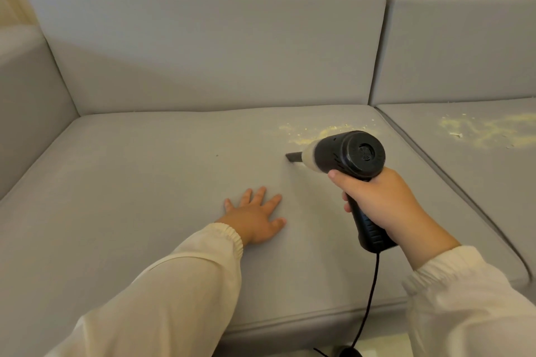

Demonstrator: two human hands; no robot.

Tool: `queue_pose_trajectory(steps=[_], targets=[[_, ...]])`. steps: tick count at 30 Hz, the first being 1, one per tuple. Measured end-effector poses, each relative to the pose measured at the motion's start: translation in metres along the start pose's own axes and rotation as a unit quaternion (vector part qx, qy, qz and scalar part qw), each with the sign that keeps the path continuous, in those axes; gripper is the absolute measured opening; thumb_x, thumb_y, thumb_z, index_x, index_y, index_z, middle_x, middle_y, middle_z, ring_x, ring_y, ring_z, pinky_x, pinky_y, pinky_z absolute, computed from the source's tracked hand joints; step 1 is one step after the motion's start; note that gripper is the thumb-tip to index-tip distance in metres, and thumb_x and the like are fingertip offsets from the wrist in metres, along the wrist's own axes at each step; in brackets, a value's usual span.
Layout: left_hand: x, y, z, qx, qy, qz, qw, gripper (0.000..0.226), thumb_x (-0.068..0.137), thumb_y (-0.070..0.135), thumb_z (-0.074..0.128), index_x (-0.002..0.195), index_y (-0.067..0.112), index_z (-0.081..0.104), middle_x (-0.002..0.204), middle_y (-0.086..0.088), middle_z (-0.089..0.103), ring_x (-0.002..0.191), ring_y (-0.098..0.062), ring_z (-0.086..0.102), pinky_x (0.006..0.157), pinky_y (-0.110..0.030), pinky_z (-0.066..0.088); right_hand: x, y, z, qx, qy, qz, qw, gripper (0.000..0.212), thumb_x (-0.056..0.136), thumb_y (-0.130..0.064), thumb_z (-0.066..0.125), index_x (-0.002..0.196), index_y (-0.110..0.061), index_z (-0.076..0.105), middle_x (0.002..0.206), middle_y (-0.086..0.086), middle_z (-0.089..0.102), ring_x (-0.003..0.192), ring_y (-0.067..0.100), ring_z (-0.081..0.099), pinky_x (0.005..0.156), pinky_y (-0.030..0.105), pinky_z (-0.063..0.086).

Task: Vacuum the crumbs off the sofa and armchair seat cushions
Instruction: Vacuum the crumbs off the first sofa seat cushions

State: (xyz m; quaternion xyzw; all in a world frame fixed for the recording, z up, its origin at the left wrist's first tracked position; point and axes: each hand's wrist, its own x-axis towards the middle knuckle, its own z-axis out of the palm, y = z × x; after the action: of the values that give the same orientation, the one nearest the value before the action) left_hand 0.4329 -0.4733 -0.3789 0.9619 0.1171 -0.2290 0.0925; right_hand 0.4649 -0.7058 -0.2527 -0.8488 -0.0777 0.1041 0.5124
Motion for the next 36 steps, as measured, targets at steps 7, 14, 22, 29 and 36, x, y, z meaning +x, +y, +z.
queue_pose_trajectory(steps=[7, 14, 22, 29, 36], targets=[[0.006, -0.002, 0.0, -0.006, 0.01, -0.01, 1.0, 0.069, 0.102, 0.072, 0.021, 0.162, 0.051, -0.006, 0.172, 0.01, -0.02, 0.159, -0.024, -0.017, 0.12, -0.071, -0.003, 0.003, 0.004, -0.016, 0.024, 0.024, 0.011, 0.999, 0.028, 0.089, -0.043, 0.081, 0.094, -0.016, 0.075, 0.081, 0.011, 0.079, 0.064, 0.02, 0.077, 0.066, 0.033, 0.056], [0.014, -0.004, 0.003, -0.007, 0.011, -0.016, 1.0, 0.07, 0.101, 0.074, 0.02, 0.161, 0.051, -0.008, 0.172, 0.011, -0.019, 0.159, -0.024, -0.016, 0.12, -0.072, -0.003, 0.001, 0.005, -0.013, 0.014, -0.016, 0.01, 1.0, 0.026, 0.09, -0.042, 0.08, 0.095, -0.016, 0.076, 0.082, 0.011, 0.078, 0.063, 0.017, 0.076, 0.065, 0.031, 0.055], [0.015, -0.001, 0.007, 0.002, 0.016, -0.004, 1.0, 0.068, 0.101, 0.073, 0.018, 0.161, 0.052, -0.008, 0.172, 0.009, -0.02, 0.159, -0.025, -0.017, 0.119, -0.072, -0.004, 0.0, 0.002, -0.013, -0.015, -0.028, -0.002, 1.0, 0.025, 0.092, -0.041, 0.078, 0.096, -0.016, 0.075, 0.083, 0.011, 0.078, 0.065, 0.018, 0.076, 0.064, 0.029, 0.054], [0.019, -0.007, 0.012, 0.004, 0.026, 0.006, 1.0, 0.068, 0.1, 0.074, 0.019, 0.16, 0.054, -0.006, 0.172, 0.011, -0.019, 0.159, -0.023, -0.015, 0.12, -0.071, -0.003, -0.002, 0.0, -0.035, -0.047, -0.011, 0.005, 0.999, 0.023, 0.089, -0.04, 0.079, 0.092, -0.018, 0.075, 0.077, 0.006, 0.078, 0.065, 0.018, 0.077, 0.067, 0.034, 0.057], [0.02, -0.005, 0.011, 0.007, 0.02, 0.0, 1.0, 0.068, 0.101, 0.073, 0.019, 0.16, 0.054, -0.008, 0.172, 0.011, -0.02, 0.159, -0.023, -0.016, 0.12, -0.071, -0.003, -0.002, 0.005, -0.04, -0.057, 0.02, 0.016, 0.998, 0.018, 0.089, -0.034, 0.077, 0.093, -0.017, 0.073, 0.08, 0.008, 0.078, 0.062, 0.015, 0.076, 0.062, 0.03, 0.054]])
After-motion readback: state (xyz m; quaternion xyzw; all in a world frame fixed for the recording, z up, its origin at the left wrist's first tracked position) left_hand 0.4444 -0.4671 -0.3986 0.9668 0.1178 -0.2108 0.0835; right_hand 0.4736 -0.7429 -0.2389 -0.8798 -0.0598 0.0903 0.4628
